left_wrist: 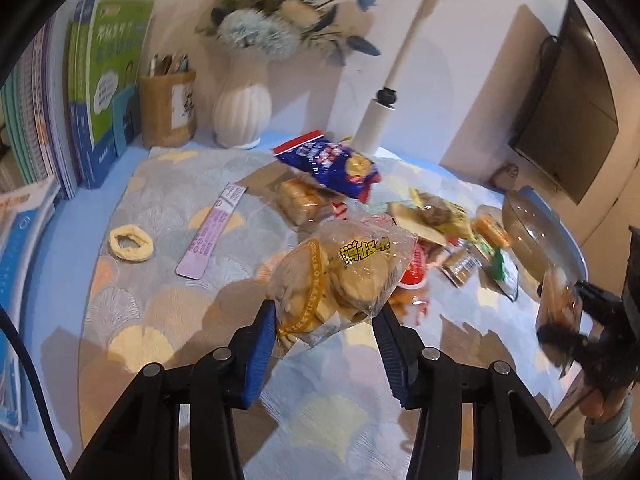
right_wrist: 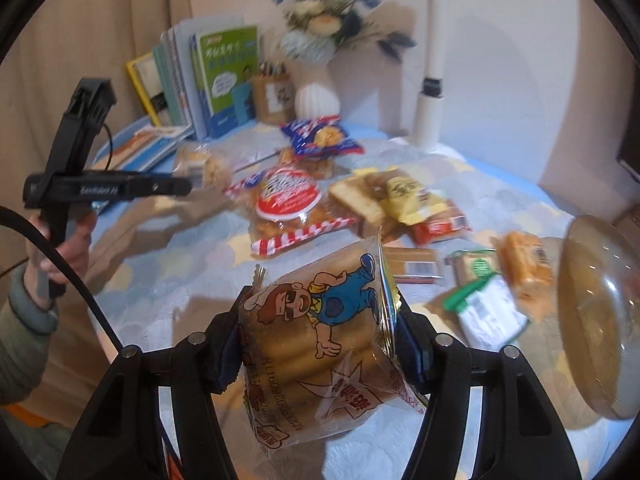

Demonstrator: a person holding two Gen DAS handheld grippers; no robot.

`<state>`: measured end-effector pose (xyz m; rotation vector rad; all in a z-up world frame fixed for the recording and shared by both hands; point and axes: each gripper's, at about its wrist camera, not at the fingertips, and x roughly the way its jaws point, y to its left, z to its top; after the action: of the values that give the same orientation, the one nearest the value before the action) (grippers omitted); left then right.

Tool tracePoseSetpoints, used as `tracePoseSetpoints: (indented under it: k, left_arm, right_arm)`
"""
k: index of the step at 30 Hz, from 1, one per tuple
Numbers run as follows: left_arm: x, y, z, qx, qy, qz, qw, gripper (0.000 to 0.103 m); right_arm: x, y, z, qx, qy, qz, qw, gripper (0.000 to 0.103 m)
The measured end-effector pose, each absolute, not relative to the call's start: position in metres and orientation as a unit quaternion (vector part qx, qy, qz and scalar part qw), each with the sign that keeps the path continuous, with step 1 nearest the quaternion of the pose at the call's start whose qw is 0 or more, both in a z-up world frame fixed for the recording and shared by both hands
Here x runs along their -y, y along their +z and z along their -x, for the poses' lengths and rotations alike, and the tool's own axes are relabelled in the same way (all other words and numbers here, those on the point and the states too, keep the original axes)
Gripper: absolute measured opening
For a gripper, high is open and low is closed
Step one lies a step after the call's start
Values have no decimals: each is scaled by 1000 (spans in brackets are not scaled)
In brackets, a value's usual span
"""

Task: Organize snacks
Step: 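Carry both bags over the glass bowl and open both tools to drop them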

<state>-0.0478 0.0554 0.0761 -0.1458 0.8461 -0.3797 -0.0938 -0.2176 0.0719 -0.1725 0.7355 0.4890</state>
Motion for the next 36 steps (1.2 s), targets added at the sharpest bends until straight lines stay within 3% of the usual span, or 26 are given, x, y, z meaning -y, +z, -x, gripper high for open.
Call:
tracePoseSetpoints:
  k: [8,18,28,33,36]
  left_arm:
    - [-44,69,80,-409,-170,59,894,46]
    - [-12,122,88,-361,-226,63,903,44]
    - [117,168,52,-326,-343,41,880,43]
    - [211,172,23,-336,-403,37,850,43]
    - [260,161,8,-351,-423,28,835,43]
  right_arm:
    - [252,60,110,-368,213,38,904,62]
    - [302,82,121,-324,180,-24,929,62]
    - [400,133,131,-248,62,-98,962,62]
    - [455,127,110,-257,-19,-156,954,63]
    - [476,116,98,-271,-58,-161,947,69]
